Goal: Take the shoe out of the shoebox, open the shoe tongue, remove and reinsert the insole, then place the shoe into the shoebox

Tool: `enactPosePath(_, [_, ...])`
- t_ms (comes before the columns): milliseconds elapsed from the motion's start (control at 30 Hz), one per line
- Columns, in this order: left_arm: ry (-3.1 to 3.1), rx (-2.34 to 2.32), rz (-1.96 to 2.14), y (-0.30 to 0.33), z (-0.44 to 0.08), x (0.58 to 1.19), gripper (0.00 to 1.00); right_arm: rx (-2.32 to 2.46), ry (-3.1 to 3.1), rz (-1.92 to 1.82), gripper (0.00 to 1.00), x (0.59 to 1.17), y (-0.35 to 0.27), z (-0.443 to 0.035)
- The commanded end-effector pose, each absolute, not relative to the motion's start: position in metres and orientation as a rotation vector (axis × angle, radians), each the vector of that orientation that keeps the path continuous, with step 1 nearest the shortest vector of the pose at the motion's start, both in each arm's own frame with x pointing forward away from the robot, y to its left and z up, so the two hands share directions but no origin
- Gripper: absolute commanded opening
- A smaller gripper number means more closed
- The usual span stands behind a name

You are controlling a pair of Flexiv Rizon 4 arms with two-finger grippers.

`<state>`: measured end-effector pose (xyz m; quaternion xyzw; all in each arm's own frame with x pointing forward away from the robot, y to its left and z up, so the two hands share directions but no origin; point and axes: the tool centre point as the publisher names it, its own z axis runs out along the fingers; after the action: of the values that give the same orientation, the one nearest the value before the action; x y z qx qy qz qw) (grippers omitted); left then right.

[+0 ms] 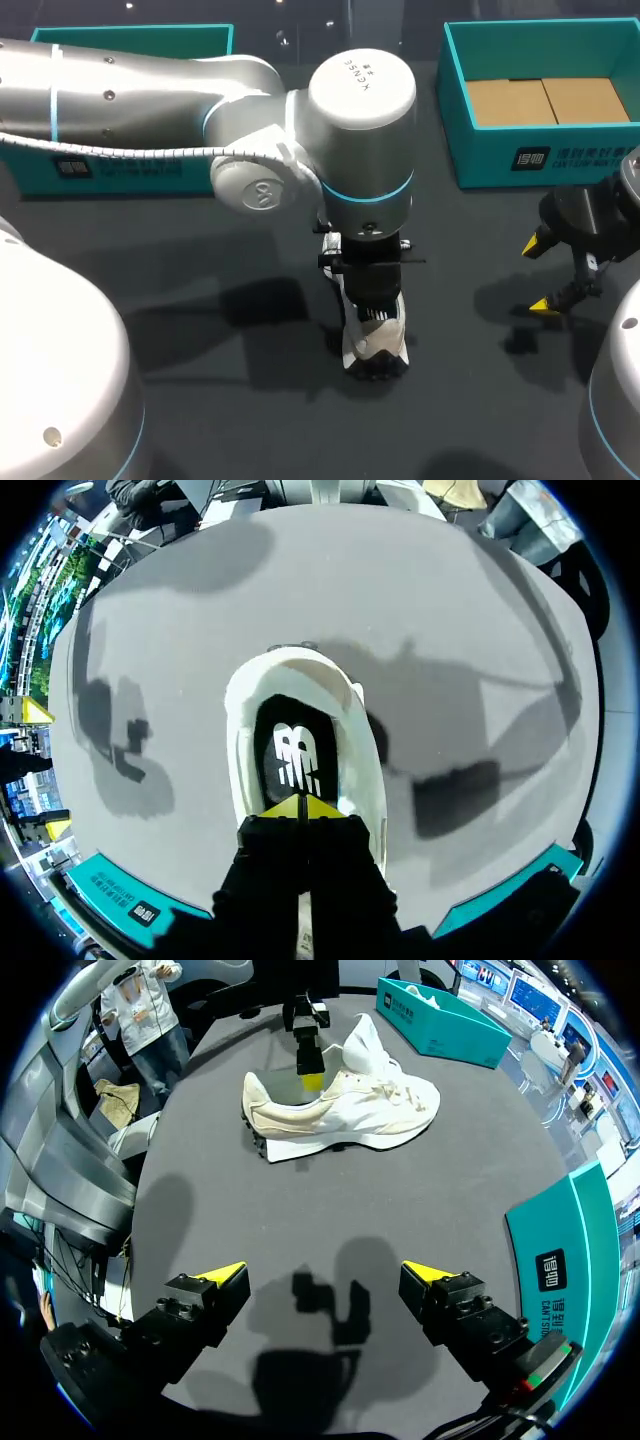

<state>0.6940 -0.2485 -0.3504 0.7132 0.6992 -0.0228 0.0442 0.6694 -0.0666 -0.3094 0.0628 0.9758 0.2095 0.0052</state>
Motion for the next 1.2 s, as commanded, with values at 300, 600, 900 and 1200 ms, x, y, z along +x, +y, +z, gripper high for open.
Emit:
enactPosePath(300, [2.133, 2.195, 0.041, -0.255, -0.346, 0.705, 0.19, 0.197, 3.053, 0.654, 1.0, 0.668, -0.067, -0.309])
enactPosePath(600, [2.147, 2.185, 0.081, -0.25, -0.35, 0.707, 0.33, 0.197, 3.053, 0.654, 1.0, 0.668, -0.067, -0.309])
enactPosePath(900, [2.189, 2.135, 0.066, -0.242, -0.347, 0.718, 0.47, 0.197, 3.053, 0.654, 1.0, 0.668, -0.067, -0.309])
enactPosePath(1200, [2.189, 2.132, 0.054, -0.242, -0.348, 0.715, 0.65, 0.197, 3.053, 0.654, 1.0, 0.668, -0.067, -0.309])
